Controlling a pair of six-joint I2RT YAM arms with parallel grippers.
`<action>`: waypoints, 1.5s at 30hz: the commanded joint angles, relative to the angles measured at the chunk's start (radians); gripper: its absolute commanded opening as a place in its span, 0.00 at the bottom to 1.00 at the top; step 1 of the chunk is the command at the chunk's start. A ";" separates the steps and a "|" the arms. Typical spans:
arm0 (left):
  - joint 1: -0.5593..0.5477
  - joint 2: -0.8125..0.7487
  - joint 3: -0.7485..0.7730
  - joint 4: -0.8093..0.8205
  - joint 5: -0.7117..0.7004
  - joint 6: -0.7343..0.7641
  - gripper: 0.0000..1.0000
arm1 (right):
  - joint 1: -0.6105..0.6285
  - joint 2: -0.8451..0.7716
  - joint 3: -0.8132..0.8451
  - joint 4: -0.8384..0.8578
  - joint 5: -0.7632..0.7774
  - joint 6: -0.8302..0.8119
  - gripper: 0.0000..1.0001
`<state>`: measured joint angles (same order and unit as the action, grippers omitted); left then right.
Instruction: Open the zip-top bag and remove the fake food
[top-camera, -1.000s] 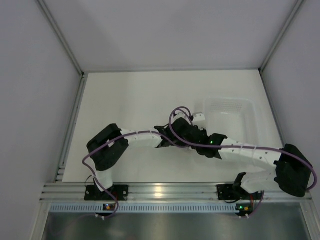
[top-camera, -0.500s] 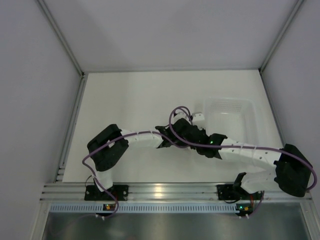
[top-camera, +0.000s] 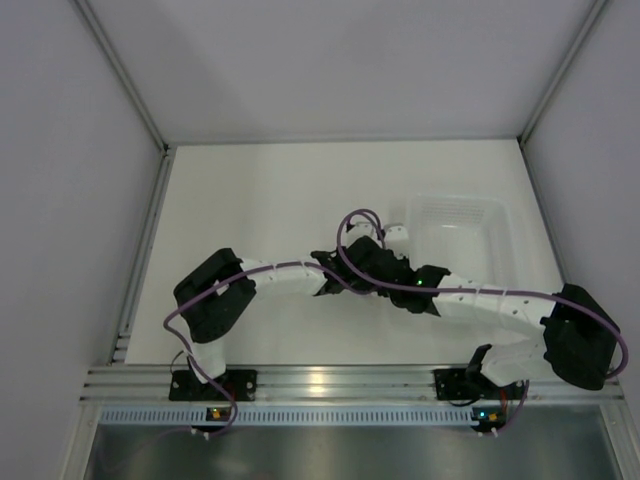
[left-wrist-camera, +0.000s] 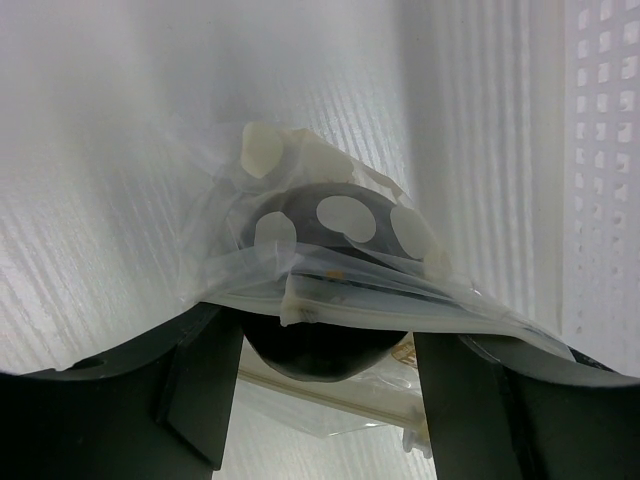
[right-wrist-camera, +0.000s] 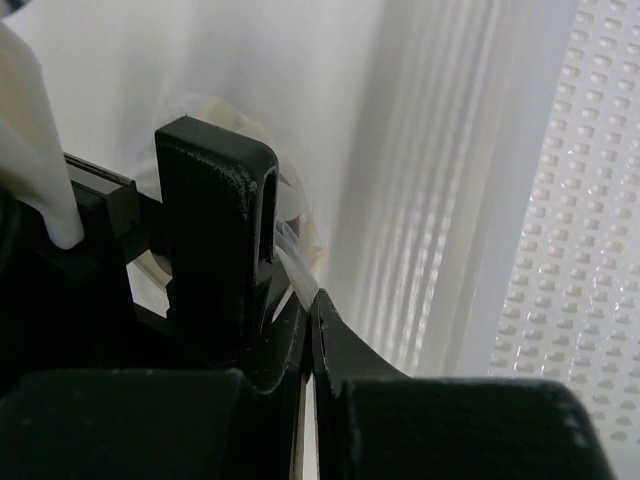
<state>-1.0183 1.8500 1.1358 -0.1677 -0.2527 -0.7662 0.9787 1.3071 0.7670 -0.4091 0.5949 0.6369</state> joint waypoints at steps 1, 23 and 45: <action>-0.097 -0.004 0.012 -0.013 -0.049 0.076 0.00 | 0.064 0.015 0.114 0.237 -0.118 -0.094 0.00; -0.094 -0.429 -0.363 0.369 0.116 0.217 0.00 | 0.015 -0.015 0.176 0.340 -0.130 -0.117 0.00; -0.085 -0.782 -0.602 0.424 -0.178 0.116 0.00 | -0.012 0.070 0.209 0.337 -0.202 -0.098 0.00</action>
<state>-1.1023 1.1156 0.5552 0.1837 -0.3519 -0.6197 0.9718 1.3731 0.9352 -0.1619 0.4206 0.5205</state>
